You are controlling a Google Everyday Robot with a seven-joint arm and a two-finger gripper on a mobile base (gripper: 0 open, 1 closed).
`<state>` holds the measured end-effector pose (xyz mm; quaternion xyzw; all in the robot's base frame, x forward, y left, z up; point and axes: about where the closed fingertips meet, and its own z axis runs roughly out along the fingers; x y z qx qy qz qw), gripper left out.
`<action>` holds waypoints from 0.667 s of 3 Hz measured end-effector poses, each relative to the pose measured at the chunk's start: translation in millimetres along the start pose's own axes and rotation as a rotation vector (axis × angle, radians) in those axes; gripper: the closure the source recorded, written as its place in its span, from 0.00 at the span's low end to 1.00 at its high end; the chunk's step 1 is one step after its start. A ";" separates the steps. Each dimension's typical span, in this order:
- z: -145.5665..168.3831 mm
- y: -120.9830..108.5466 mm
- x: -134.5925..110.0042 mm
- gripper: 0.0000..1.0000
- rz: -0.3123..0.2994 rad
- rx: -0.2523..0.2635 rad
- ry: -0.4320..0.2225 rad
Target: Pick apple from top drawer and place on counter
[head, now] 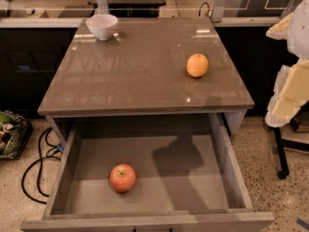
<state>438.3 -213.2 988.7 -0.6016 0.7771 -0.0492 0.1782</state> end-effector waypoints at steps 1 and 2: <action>-0.1 0.0 0.0 0.00 0.000 0.000 0.000; 10.5 -1.5 4.5 0.00 -0.003 -0.009 -0.067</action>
Offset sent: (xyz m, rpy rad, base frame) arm 0.0121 -0.0117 -0.0343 0.1890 -0.0121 0.0744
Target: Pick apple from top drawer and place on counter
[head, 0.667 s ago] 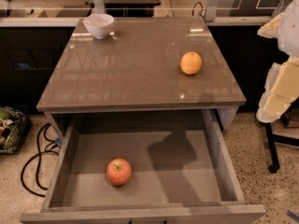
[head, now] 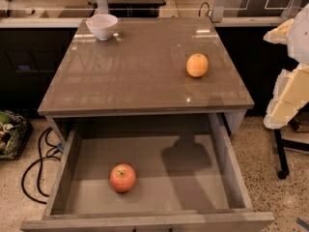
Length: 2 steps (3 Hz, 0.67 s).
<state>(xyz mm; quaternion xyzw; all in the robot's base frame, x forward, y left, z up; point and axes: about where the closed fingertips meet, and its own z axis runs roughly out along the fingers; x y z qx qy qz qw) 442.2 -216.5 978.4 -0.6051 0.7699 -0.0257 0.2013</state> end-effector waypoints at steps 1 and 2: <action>19.8 8.6 11.4 0.00 0.007 -0.016 -0.117; 45.6 27.3 21.2 0.00 0.030 -0.039 -0.258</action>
Offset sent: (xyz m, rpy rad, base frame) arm -0.0273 -0.0046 -0.0977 0.4474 -0.0280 0.0819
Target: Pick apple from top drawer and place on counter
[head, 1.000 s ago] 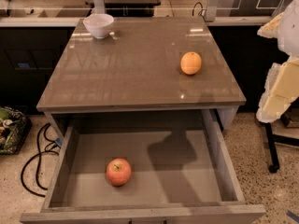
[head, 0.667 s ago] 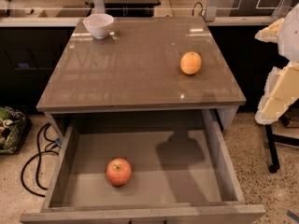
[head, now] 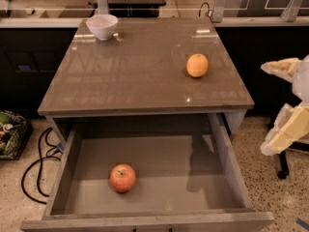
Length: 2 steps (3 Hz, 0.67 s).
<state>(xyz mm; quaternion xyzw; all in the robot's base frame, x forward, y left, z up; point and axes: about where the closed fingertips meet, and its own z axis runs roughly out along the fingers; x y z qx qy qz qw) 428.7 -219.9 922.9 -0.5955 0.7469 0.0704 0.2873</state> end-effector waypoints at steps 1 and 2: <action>26.7 12.4 5.6 0.00 0.015 -0.023 -0.132; 47.1 22.8 7.9 0.00 0.024 -0.057 -0.211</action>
Offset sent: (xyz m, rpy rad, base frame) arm -0.0092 0.0308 -0.0784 0.3133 0.0275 0.0949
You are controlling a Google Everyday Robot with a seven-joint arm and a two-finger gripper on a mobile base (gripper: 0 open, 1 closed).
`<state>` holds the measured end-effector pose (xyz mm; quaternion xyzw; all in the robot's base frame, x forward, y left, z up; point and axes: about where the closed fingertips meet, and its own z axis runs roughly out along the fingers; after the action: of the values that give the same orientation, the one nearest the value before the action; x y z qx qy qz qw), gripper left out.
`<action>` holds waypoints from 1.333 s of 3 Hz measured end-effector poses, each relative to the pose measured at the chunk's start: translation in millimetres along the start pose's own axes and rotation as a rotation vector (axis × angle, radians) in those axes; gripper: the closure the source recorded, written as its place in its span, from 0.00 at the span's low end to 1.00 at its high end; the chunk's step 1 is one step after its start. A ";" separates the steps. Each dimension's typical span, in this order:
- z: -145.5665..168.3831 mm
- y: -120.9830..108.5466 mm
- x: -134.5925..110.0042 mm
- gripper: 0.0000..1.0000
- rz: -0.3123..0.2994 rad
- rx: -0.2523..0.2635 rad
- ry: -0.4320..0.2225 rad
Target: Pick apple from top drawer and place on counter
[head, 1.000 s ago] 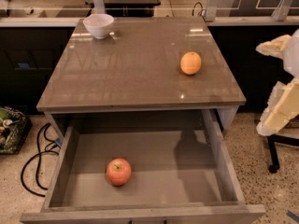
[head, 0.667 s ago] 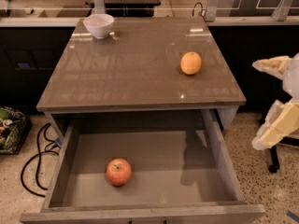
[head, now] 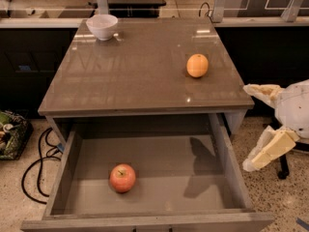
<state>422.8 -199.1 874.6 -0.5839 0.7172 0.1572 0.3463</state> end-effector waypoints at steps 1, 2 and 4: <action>11.5 9.6 6.3 0.00 0.023 -0.031 -0.028; 16.8 10.8 6.8 0.00 0.019 -0.038 -0.027; 74.4 27.2 36.9 0.00 -0.042 -0.096 -0.088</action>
Offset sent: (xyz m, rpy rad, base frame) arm -0.0052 0.0045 -0.0124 0.0312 0.0251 0.0087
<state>417.4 -171.8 791.8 -0.6074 0.6804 0.2097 0.3525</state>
